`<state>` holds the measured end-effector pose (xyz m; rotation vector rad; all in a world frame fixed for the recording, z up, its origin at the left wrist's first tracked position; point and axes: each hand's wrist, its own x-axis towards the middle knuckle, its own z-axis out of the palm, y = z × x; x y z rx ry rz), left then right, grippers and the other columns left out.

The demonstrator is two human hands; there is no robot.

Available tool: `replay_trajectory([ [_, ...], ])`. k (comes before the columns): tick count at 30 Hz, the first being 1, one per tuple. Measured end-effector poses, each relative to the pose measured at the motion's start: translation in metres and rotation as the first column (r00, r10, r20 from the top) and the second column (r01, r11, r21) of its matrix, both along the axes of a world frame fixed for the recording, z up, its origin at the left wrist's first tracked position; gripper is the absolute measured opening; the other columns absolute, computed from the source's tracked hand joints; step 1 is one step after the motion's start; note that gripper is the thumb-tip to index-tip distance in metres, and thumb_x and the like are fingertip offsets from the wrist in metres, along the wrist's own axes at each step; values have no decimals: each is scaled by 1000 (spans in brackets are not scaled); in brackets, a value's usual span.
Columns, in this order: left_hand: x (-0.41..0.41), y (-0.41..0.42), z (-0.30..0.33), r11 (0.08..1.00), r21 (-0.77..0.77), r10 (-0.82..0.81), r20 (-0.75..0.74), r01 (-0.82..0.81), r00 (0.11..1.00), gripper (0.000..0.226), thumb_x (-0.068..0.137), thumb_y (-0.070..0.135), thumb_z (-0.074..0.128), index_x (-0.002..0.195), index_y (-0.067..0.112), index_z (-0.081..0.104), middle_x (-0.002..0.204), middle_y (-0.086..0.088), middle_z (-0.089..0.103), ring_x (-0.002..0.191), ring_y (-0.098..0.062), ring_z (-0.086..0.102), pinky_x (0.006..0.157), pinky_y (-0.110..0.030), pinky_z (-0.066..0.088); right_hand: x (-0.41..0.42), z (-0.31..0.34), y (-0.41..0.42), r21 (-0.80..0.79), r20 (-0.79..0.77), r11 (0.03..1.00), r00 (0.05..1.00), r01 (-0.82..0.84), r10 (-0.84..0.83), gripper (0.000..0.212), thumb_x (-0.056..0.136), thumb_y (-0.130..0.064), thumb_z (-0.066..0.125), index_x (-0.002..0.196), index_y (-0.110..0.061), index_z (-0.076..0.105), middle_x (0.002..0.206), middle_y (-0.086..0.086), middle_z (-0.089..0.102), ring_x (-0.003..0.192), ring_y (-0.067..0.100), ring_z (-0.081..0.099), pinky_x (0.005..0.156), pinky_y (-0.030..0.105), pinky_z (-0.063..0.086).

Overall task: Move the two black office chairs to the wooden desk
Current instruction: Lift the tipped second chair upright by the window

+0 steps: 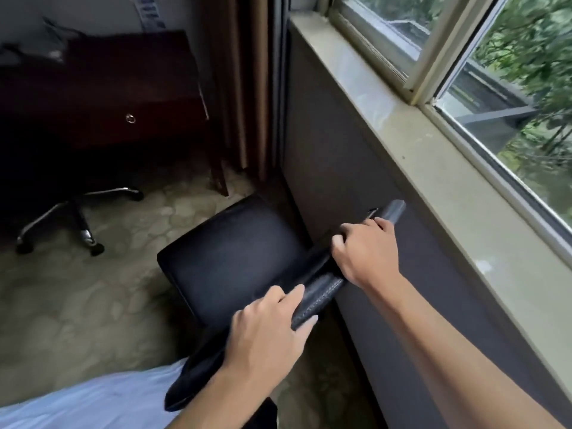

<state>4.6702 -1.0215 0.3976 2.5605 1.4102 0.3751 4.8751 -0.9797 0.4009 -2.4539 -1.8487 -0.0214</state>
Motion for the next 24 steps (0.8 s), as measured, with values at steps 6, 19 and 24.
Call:
replay_trajectory([
  [6,-3,3,-5,999,-12,42,44,-42,998,45,68,68,64,98,35,70,67,10,55,54,-14,62,41,-28,46,0,1,5,-11,97,996,992,-86,87,48,80,-40,20,70,-25,64,76,-5,65,83,20,56,86,38,32],
  [19,-44,-37,-1,871,-14,490,-74,-492,869,82,54,100,29,96,42,68,84,21,62,84,-6,60,65,-25,31,-26,-2,-38,56,-7,888,890,-456,457,43,85,-44,23,62,-22,52,73,-2,63,74,25,56,63,35,31],
  [24,-44,-53,3,810,-63,578,-89,-584,811,70,48,100,40,86,47,65,76,20,57,81,-12,57,66,-29,30,-28,-2,-58,77,13,843,846,-532,533,56,90,-46,21,74,-19,68,81,4,63,80,28,57,64,37,39],
])
